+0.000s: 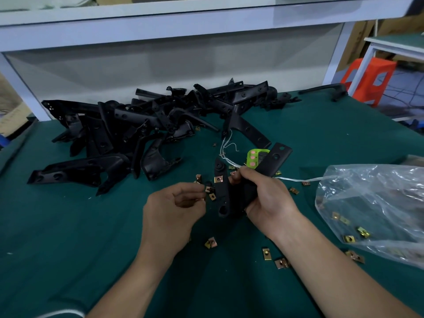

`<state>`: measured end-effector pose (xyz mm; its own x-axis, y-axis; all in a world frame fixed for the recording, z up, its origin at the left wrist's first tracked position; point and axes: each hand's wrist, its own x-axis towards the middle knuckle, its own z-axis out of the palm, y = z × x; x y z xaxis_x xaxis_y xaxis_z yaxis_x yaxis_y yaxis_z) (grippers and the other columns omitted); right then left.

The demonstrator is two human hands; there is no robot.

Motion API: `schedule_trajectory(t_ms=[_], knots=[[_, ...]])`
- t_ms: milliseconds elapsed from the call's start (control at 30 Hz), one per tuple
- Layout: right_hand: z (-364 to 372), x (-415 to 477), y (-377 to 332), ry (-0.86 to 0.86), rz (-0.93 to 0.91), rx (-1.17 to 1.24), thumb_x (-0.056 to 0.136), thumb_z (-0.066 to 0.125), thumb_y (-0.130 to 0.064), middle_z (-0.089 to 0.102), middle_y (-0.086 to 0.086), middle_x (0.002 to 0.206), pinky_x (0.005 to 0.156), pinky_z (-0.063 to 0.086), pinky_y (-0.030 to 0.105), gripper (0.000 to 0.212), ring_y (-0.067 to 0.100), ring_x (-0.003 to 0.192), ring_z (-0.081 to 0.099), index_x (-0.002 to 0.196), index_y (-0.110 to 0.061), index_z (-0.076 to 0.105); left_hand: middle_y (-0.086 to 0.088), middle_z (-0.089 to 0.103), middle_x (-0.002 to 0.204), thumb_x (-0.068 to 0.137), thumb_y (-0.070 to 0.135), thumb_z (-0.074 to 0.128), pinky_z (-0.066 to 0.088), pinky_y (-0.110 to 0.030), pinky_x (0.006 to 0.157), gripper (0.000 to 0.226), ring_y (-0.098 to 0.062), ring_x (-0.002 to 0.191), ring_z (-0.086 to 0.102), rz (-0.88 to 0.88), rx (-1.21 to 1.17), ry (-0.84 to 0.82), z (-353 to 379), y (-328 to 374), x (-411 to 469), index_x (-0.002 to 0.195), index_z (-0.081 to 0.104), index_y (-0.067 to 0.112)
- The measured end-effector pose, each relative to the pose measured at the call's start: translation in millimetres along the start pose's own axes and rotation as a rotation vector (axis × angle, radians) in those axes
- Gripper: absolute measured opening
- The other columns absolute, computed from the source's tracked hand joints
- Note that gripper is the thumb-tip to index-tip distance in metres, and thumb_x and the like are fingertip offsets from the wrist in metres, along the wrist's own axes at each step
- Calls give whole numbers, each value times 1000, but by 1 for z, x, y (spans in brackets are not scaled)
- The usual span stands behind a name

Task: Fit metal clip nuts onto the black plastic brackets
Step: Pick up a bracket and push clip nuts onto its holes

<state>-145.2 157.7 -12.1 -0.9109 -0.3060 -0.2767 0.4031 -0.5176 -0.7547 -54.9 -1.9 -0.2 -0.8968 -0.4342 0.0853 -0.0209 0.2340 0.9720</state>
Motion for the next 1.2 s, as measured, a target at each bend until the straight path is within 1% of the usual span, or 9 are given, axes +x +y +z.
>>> schedule_trajectory(t_ms=[100, 167, 400, 533, 600, 733, 900, 1067, 1200], knots=[[1, 0, 0, -3, 4, -5, 94, 65, -16, 69, 7, 77, 74, 59, 42, 19, 24, 76, 70, 77, -10, 69, 13, 79, 85, 79, -9, 72, 54, -12, 75, 51, -1, 82, 73, 1, 1, -30, 1, 1, 0, 88, 80, 41], [0, 0, -1, -8, 4, -2, 95, 64, -16, 68, 7, 76, 76, 59, 42, 19, 24, 75, 70, 76, -10, 69, 13, 79, 85, 83, -5, 72, 53, -13, 71, 51, -1, 77, 72, -17, -3, -42, 1, 0, 0, 89, 79, 45], [0, 1, 0, -19, 4, -9, 94, 64, -17, 69, 5, 75, 71, 59, 40, 24, 24, 73, 70, 72, -13, 70, -2, 74, 68, 93, 11, 70, 50, -15, 55, 18, -9, 57, 66, -58, -95, -66, 3, 2, -1, 82, 79, 22], [-1, 1, 0, -17, 0, -10, 94, 65, -17, 70, 6, 76, 70, 59, 41, 25, 23, 73, 71, 70, -14, 72, -11, 72, 66, 97, 23, 66, 54, -24, 49, 31, -21, 53, 68, -104, -192, -32, 4, 4, -2, 71, 73, 9], [-1, 1, 1, -16, -5, -19, 94, 65, -17, 70, 7, 78, 70, 59, 42, 23, 24, 74, 71, 72, -13, 71, -12, 74, 68, 97, 17, 66, 56, -24, 52, 29, -21, 57, 71, -99, -207, -7, 5, 5, -1, 71, 76, 12], [-1, 1, 0, -11, -12, -29, 93, 65, -17, 70, 7, 79, 79, 58, 47, 20, 25, 77, 71, 75, -12, 71, -7, 73, 66, 90, 11, 74, 55, -21, 52, 22, -18, 56, 71, -40, -95, 10, 0, 3, 0, 72, 79, 23], [-1, 0, 0, -14, -3, -17, 92, 66, -15, 71, 8, 80, 76, 60, 44, 17, 24, 75, 71, 76, -11, 72, 1, 70, 59, 85, 31, 80, 48, -16, 46, 14, -8, 47, 62, -13, 88, 61, -7, 0, 0, 71, 79, 30], [0, 1, -1, -5, 5, 10, 91, 66, -12, 70, 9, 80, 75, 60, 43, 16, 24, 75, 72, 77, -9, 73, 5, 62, 50, 89, 51, 70, 36, -14, 41, 37, -1, 39, 44, 2, 262, 63, -7, -3, 0, 65, 71, 23], [1, 1, -1, -9, 23, 25, 90, 65, -13, 69, 9, 82, 72, 60, 39, 10, 24, 77, 70, 83, -8, 69, 2, 55, 45, 93, 50, 65, 34, -15, 42, 41, -4, 40, 42, -17, 185, 55, -4, -2, 1, 63, 71, 22]])
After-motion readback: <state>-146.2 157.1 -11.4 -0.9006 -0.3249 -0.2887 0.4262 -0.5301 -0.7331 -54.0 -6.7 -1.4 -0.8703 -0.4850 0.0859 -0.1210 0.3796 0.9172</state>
